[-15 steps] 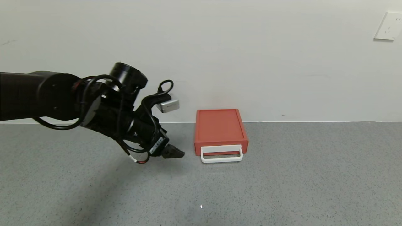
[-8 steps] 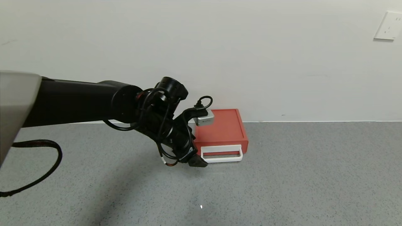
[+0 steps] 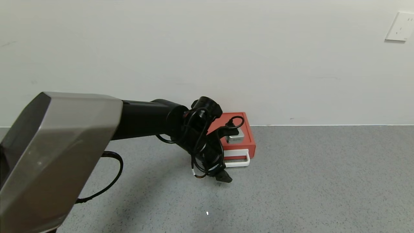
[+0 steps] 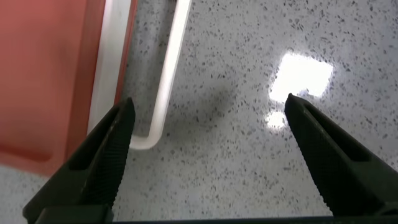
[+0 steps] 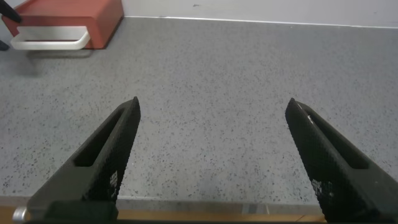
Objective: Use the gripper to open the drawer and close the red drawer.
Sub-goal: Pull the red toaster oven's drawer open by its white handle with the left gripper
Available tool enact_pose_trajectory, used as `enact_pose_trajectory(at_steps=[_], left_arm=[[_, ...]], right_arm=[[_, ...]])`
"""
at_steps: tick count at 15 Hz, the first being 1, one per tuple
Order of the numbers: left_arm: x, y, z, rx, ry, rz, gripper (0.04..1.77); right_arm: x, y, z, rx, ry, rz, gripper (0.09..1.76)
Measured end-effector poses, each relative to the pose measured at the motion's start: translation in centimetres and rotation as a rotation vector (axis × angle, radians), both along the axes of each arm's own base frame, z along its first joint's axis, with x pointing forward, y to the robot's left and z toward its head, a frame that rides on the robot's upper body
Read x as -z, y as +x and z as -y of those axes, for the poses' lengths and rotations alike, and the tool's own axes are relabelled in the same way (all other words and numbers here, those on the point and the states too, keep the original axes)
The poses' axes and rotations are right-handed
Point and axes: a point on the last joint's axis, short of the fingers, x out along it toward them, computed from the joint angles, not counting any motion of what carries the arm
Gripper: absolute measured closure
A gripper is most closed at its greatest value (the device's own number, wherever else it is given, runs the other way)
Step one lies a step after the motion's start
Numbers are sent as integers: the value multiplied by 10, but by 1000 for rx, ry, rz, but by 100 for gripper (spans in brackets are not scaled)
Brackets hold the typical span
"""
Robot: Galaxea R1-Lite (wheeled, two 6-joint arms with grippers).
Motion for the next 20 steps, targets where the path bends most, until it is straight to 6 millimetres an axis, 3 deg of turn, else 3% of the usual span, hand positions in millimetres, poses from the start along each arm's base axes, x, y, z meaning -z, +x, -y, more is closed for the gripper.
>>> enact_pose_trajectory(at_steps=[8, 20], left_arm=[[20, 11, 16, 10, 6, -17, 7], [31, 15, 19, 13, 11, -32, 7]], right_arm=[[0, 0, 0, 0, 0, 0, 14], [0, 0, 0, 0, 0, 0, 14]])
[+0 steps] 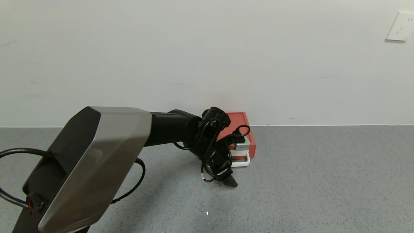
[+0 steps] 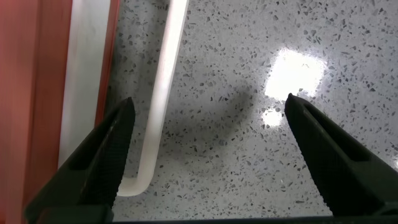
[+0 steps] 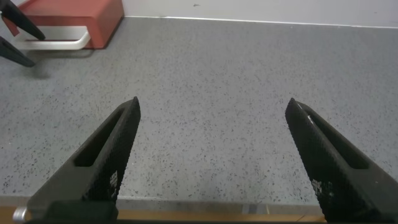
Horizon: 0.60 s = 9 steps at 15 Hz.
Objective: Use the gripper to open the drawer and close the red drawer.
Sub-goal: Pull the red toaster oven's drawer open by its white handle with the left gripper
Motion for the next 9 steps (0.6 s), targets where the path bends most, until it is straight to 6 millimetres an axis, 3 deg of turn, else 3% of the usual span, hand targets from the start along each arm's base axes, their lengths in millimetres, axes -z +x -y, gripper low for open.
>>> enact_pose_trajectory(at_steps=[9], left_arm=[[6, 3, 2, -1, 6, -6, 7]], right_arm=[[0, 0, 0, 0, 0, 0, 14]])
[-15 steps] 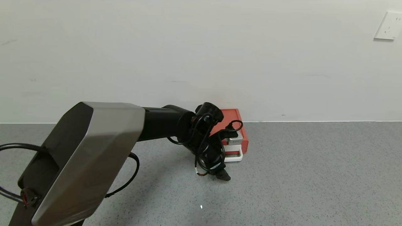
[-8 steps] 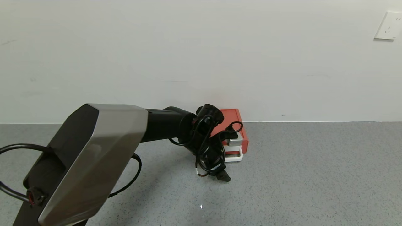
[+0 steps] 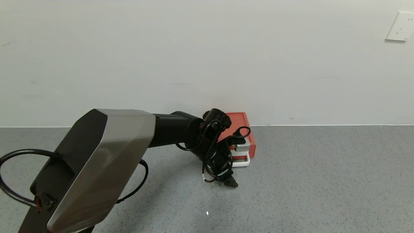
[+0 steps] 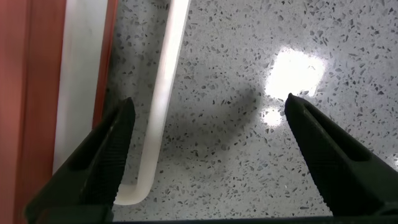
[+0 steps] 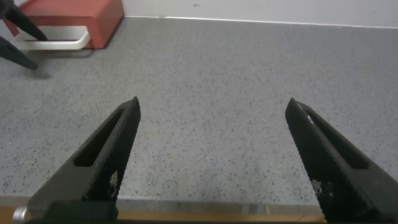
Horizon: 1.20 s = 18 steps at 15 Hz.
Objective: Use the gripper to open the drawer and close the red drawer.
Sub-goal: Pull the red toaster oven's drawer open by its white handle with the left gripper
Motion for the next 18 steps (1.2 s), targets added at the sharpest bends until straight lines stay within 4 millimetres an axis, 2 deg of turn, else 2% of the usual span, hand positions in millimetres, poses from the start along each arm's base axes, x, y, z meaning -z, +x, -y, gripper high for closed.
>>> enact_pose_trajectory(at_steps=[9, 18], left_arm=[[-1, -7, 1, 7, 21, -46, 7], [6, -9, 4, 21, 22, -70, 7]], right_arm=[[0, 0, 0, 0, 0, 0, 14], [0, 0, 0, 0, 0, 0, 14]])
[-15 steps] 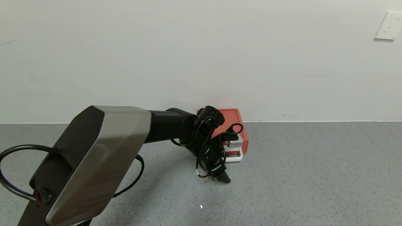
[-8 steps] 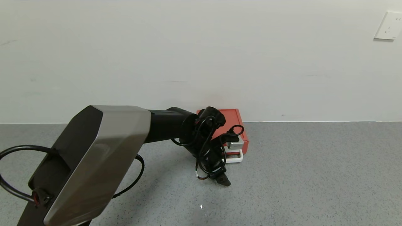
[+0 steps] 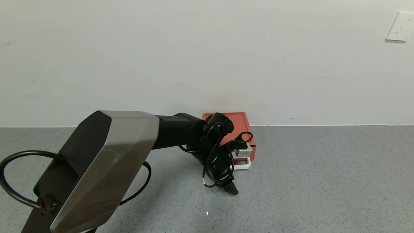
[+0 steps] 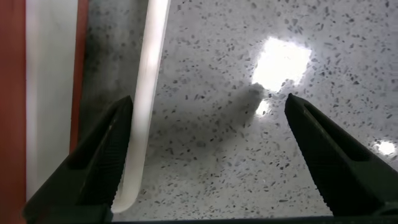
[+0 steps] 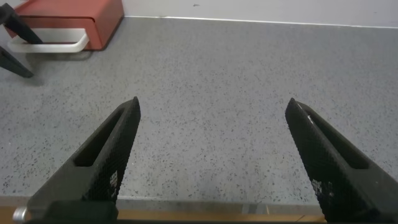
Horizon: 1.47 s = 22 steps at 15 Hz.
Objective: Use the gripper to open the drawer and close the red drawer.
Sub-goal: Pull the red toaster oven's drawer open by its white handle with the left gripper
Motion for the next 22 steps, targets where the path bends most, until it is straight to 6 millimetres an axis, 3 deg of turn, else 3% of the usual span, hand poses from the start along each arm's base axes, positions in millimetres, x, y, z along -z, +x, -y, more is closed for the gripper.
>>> enact_pose_trajectory(at_steps=[22], left_arm=[[5, -46, 17, 48, 38, -153, 6]], right_arm=[[0, 0, 0, 0, 0, 0, 14]])
